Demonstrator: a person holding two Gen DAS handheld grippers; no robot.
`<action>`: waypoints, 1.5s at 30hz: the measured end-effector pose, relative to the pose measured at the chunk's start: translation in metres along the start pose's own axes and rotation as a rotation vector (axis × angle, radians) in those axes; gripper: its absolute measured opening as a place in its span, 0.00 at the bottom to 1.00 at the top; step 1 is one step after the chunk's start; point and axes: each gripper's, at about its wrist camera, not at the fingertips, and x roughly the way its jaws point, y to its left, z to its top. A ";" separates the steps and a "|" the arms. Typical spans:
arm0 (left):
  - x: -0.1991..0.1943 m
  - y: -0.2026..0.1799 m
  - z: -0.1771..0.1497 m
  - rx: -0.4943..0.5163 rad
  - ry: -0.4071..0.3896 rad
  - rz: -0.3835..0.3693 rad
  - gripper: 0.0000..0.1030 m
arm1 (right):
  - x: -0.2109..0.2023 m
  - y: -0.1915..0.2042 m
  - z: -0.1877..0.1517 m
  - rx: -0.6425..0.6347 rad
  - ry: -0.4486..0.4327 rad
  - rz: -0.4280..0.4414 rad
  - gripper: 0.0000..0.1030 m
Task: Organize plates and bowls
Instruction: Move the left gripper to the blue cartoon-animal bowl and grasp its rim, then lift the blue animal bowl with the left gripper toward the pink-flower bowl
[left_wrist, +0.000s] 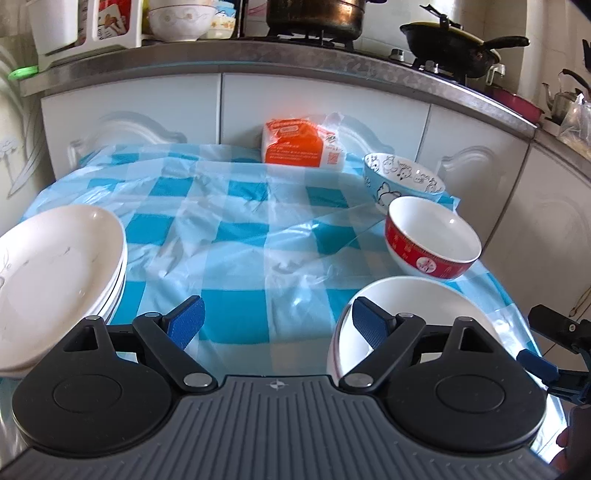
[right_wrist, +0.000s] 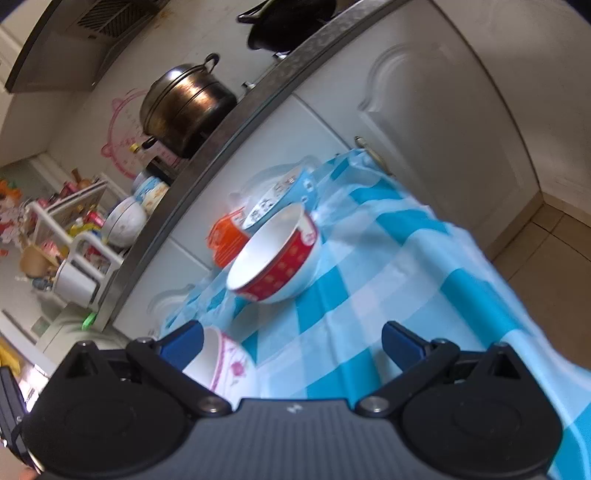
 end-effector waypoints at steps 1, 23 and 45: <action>0.000 0.000 0.002 0.001 0.001 -0.007 1.00 | -0.001 -0.002 0.002 0.006 -0.005 -0.004 0.99; 0.051 0.011 0.078 -0.166 -0.087 -0.175 1.00 | 0.037 -0.006 0.082 0.059 -0.100 -0.077 0.99; 0.179 -0.051 0.128 -0.155 0.111 -0.338 0.64 | 0.176 0.012 0.147 -0.031 0.178 -0.009 0.77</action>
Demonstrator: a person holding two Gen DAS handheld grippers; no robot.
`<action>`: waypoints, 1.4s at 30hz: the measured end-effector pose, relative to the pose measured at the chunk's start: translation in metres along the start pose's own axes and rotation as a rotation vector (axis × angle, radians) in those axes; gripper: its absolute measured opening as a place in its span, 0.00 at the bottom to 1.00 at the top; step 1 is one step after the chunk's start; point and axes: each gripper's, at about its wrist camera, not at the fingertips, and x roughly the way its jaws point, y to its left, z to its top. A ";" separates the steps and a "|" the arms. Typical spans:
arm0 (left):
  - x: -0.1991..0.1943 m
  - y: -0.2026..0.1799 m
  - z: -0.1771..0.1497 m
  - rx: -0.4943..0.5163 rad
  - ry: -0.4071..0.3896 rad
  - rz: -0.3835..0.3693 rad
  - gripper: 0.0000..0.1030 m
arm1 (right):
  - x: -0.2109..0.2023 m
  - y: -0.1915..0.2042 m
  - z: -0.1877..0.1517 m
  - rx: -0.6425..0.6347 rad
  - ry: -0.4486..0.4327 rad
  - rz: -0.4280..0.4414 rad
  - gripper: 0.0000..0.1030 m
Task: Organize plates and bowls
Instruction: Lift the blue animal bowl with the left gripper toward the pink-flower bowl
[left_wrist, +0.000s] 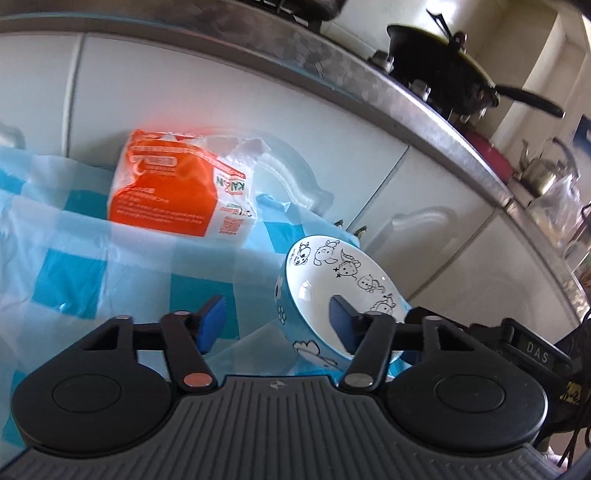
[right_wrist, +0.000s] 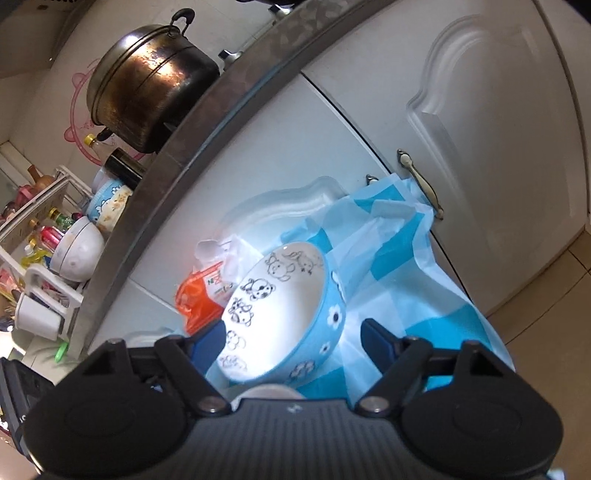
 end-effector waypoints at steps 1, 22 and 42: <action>0.006 -0.001 0.001 0.001 0.013 0.003 0.58 | 0.003 -0.001 0.002 0.002 0.009 -0.001 0.76; 0.053 -0.005 0.005 -0.034 0.061 -0.038 0.22 | 0.032 -0.009 0.010 0.042 0.083 0.019 0.66; -0.031 -0.008 0.018 -0.055 -0.036 -0.065 0.22 | -0.004 0.046 0.015 -0.075 0.030 0.078 0.66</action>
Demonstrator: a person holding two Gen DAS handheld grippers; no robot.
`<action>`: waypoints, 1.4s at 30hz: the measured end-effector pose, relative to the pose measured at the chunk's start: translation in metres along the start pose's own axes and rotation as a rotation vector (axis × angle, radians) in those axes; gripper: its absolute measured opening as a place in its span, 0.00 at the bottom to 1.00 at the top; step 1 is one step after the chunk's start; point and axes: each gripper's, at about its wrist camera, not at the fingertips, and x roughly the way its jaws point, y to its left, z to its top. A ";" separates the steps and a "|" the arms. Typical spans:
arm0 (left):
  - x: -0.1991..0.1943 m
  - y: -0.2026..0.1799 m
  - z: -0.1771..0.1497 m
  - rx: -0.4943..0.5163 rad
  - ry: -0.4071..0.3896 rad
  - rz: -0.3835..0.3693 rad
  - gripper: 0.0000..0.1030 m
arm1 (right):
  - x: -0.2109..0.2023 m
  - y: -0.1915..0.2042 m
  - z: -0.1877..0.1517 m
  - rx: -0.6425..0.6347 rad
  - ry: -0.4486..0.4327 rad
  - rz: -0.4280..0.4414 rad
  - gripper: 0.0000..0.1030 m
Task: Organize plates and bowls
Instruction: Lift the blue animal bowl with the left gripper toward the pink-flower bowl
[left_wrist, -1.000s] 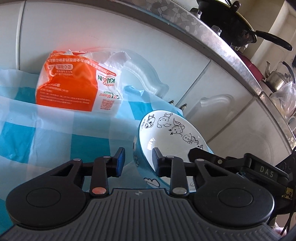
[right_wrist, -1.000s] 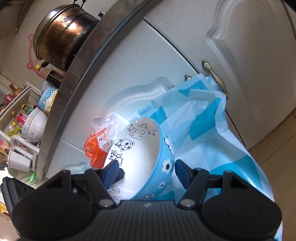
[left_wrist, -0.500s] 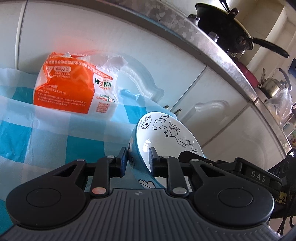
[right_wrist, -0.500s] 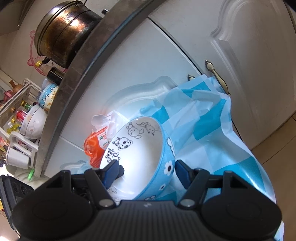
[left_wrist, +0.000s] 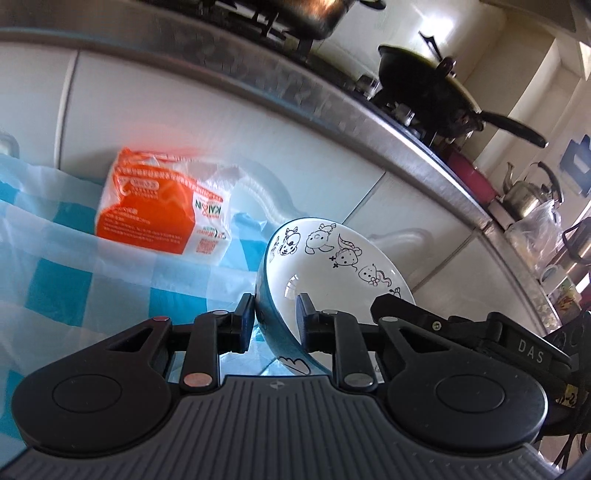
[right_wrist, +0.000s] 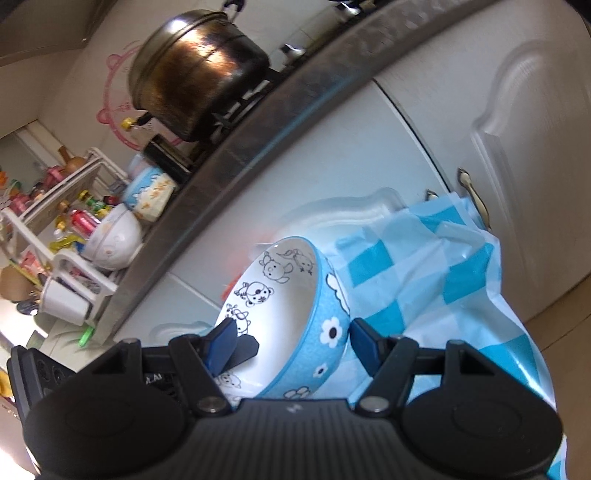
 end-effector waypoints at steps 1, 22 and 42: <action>-0.007 -0.001 0.001 0.002 -0.006 -0.001 0.22 | -0.003 0.004 -0.001 -0.005 0.000 0.005 0.66; -0.158 -0.011 -0.061 0.051 -0.095 0.010 0.24 | -0.076 0.065 -0.085 -0.028 0.036 0.089 0.67; -0.178 0.008 -0.142 0.027 -0.025 0.047 0.24 | -0.119 0.057 -0.178 0.010 0.053 0.036 0.69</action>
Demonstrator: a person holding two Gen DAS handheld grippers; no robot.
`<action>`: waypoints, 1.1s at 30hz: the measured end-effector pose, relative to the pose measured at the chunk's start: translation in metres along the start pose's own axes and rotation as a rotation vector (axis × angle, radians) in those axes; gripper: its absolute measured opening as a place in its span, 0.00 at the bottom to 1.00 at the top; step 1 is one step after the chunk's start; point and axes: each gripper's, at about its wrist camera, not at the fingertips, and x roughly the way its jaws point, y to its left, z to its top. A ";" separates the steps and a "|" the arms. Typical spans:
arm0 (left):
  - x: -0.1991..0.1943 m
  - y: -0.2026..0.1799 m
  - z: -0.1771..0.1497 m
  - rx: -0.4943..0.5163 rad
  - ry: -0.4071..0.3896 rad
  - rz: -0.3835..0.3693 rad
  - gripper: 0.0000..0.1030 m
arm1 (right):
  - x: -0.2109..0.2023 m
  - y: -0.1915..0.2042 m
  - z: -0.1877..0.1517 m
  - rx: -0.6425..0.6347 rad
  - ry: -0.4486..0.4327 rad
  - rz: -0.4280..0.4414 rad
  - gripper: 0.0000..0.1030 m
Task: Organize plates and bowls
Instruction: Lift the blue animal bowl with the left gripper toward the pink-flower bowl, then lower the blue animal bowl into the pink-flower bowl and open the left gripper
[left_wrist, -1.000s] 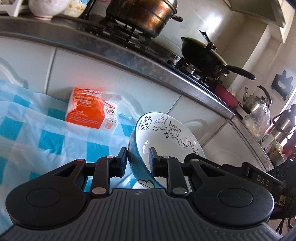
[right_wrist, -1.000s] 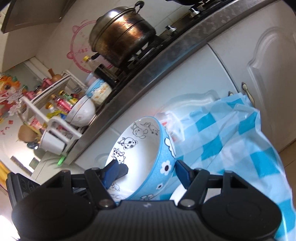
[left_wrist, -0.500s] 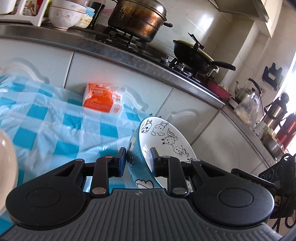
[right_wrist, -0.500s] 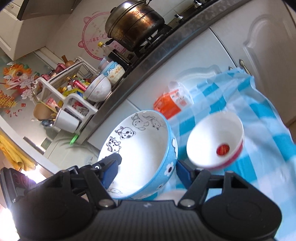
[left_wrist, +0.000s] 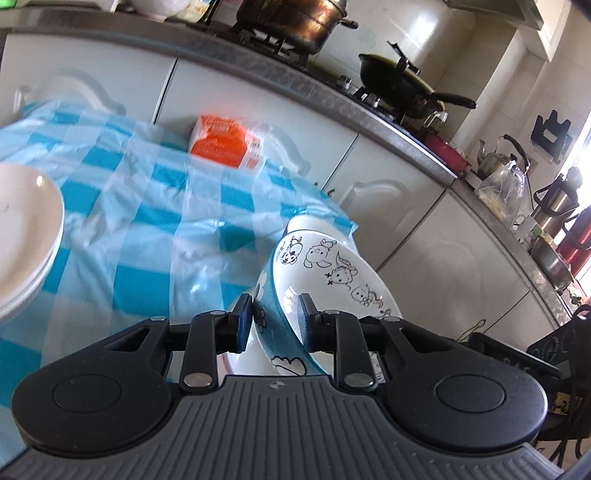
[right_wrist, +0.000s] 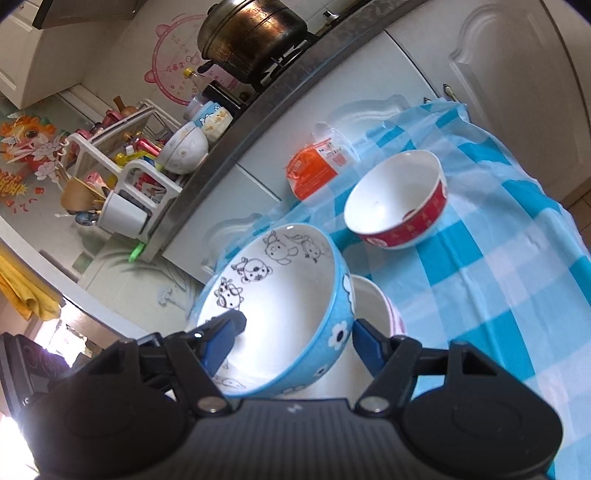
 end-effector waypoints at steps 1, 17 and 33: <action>0.002 0.001 -0.002 -0.004 0.003 0.002 0.24 | -0.001 0.000 -0.002 -0.008 -0.001 -0.007 0.69; 0.008 0.006 -0.017 0.001 0.021 0.031 0.24 | -0.001 0.008 -0.017 -0.113 -0.006 -0.063 0.69; 0.006 0.006 -0.023 0.009 0.013 0.004 0.24 | -0.007 0.009 -0.020 -0.104 -0.021 -0.073 0.69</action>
